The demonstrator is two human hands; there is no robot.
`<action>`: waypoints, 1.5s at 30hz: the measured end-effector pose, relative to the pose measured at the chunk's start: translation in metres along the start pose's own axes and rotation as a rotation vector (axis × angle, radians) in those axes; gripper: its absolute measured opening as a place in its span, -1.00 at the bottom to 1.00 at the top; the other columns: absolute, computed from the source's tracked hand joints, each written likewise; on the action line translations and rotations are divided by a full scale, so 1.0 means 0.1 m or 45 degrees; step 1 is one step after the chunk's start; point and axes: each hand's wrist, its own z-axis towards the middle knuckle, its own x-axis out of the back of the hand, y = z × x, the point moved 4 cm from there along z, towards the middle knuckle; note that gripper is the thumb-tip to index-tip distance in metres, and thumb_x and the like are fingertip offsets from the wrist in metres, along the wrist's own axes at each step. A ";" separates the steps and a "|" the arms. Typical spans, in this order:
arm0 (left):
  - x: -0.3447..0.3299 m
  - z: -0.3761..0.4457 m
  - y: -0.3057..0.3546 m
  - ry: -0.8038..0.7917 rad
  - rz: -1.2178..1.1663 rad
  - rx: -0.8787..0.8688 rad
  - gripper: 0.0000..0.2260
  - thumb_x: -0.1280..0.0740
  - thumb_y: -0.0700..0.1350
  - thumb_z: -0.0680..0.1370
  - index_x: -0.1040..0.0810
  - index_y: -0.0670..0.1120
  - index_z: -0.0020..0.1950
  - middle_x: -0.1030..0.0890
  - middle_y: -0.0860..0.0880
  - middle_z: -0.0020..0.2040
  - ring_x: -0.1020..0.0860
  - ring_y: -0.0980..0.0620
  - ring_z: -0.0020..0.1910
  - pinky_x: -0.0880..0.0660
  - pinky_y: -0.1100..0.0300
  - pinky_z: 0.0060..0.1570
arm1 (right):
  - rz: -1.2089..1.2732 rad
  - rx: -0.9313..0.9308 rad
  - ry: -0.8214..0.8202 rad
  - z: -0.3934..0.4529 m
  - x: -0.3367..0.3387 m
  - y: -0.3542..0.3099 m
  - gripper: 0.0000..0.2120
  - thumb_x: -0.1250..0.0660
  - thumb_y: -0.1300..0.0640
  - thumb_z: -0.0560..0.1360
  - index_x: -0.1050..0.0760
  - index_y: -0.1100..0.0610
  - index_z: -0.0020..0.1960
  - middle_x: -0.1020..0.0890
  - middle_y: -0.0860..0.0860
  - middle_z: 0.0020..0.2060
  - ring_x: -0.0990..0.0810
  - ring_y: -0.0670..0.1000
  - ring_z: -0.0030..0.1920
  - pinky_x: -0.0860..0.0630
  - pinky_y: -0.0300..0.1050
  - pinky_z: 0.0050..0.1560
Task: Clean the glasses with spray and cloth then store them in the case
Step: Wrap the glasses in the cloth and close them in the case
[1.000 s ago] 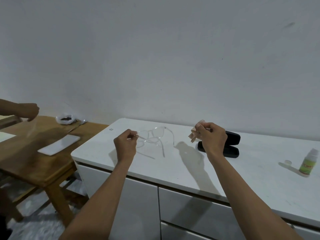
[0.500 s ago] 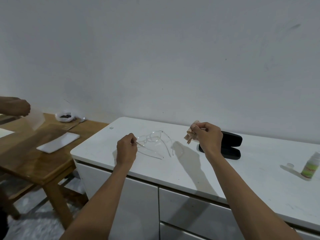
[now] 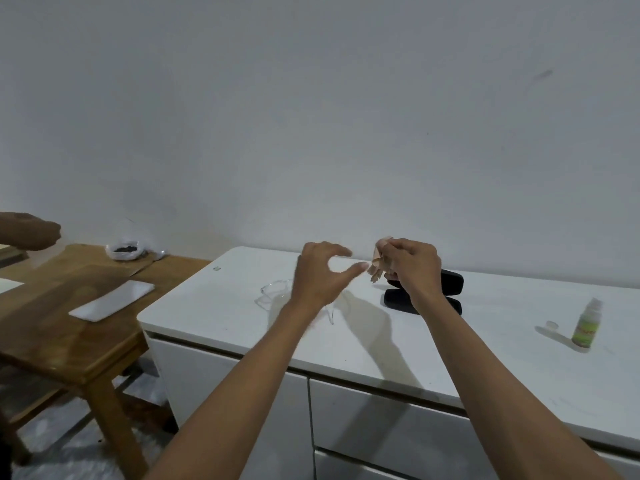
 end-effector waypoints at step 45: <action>-0.55 0.42 0.76 -0.300 -0.210 0.046 -0.91 -0.40 -0.25 0.57 -0.68 -0.12 -0.10 -0.63 -0.01 -0.23 -0.54 0.06 -0.25 -0.48 0.36 -0.20 | -0.724 0.187 -0.096 0.37 1.30 0.01 -0.91 -0.39 0.25 0.50 -0.67 0.12 -0.10 -0.71 0.03 -0.20 -0.63 0.02 -0.15 -0.41 -0.25 -0.30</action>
